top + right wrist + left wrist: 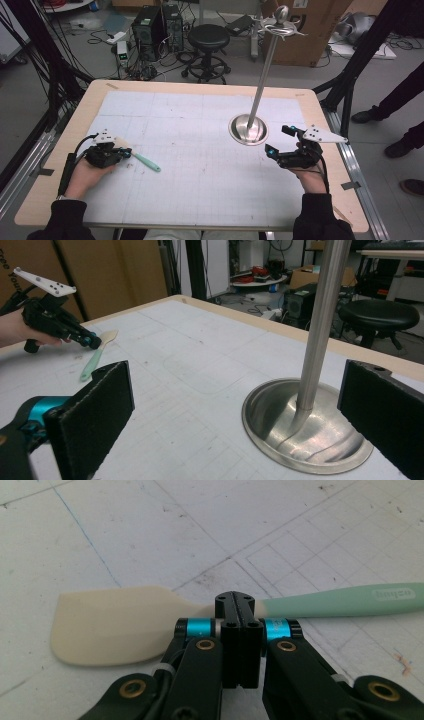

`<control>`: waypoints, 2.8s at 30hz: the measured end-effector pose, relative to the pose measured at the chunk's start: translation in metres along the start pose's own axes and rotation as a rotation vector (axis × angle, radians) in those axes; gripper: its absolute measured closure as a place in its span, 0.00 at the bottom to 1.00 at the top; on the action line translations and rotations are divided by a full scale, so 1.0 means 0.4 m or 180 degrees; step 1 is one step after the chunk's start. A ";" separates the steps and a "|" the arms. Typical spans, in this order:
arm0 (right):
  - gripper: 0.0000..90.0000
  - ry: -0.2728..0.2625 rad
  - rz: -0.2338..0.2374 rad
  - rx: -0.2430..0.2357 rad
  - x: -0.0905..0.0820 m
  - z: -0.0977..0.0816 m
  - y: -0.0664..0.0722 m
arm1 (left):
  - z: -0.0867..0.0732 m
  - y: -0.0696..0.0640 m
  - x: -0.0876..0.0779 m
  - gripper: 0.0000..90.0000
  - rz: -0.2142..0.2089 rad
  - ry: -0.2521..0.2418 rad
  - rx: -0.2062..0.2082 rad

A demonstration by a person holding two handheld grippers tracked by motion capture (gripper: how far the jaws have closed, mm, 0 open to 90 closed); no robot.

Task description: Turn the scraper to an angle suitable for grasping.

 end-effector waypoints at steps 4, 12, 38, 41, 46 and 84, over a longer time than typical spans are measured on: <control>0.01 0.0001 0.0012 0.0000 0.002 0.000 0.002 | 0.008 0.001 0.008 1.00 0.0020 0.0005 0.0012; 0.01 -0.0017 -0.0006 0.0003 -0.002 0.003 0.001 | 0.019 -0.025 0.018 1.00 -0.0001 0.0108 0.0154; 0.01 -0.0012 -0.0002 0.0025 -0.002 0.000 0.001 | 0.093 -0.040 0.051 1.00 -0.0019 -0.0064 0.0175; 0.01 -0.0002 0.0002 0.0006 0.000 -0.001 0.000 | 0.084 -0.034 0.076 1.00 0.0012 0.0054 0.0206; 0.01 0.0000 0.0020 0.0021 0.002 -0.002 0.002 | 0.086 -0.026 0.091 1.00 0.0044 0.0037 0.0233; 0.01 0.0040 0.0040 -0.0004 0.003 -0.009 0.012 | 0.005 -0.099 -0.029 1.00 0.0060 0.0118 0.0302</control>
Point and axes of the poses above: each handheld gripper's, and its own axes: x roughly forward along the jaws, z roughly out of its top, y roughly to its left, the point moved 7 cm from there along x, roughly forward along the jaws
